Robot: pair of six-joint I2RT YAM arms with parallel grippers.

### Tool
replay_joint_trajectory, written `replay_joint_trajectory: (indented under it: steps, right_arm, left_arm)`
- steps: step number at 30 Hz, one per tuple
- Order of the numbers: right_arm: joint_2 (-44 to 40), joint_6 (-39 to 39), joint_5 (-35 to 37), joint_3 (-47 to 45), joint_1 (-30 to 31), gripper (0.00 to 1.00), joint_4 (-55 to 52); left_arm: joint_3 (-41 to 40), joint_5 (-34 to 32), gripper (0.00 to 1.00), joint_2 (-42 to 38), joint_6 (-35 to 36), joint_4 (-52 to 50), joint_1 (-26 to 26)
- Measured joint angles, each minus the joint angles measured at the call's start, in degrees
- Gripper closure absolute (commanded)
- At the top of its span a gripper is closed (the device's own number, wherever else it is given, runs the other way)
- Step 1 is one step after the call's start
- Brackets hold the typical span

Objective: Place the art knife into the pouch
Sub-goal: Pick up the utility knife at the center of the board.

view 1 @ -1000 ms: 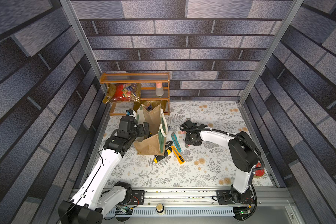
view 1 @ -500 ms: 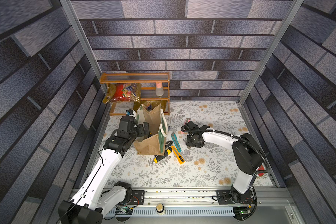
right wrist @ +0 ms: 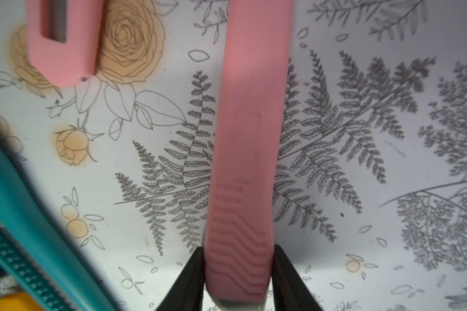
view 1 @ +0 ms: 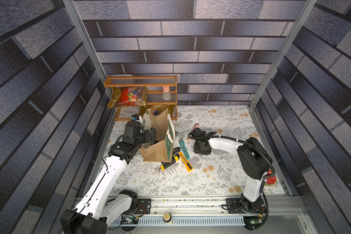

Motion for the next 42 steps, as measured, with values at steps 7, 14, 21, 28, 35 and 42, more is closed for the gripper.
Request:
replay_joint_trajectory:
  steps: [7, 14, 21, 28, 35, 42]
  right_arm:
    - [0.1, 0.3, 0.5, 0.0, 0.0, 0.66, 0.1]
    - [0.1, -0.2, 1.2, -0.1, 0.0, 0.75, 0.7]
    - [-2.2, -1.2, 1.2, -1.9, 0.0, 0.77, 0.9]
    - [-6.8, -1.3, 1.1, -3.5, 0.0, 0.78, 1.4]
    - [-8.5, -1.2, 0.4, -3.7, 0.0, 0.79, 2.6]
    - [-9.7, -1.0, -0.4, -3.8, 0.0, 0.79, 3.2]
  left_arm:
    - [0.0, 0.0, 0.0, 0.0, 0.0, 0.0, 0.0]
    - [0.0, 0.0, 0.0, 0.0, 0.0, 0.0, 0.0]
    - [0.0, 0.0, 0.0, 0.0, 0.0, 0.0, 0.0]
    - [0.0, 0.0, 0.0, 0.0, 0.0, 0.0, 0.0]
    - [0.0, 0.0, 0.0, 0.0, 0.0, 0.0, 0.0]
    - [0.0, 0.0, 0.0, 0.0, 0.0, 0.0, 0.0]
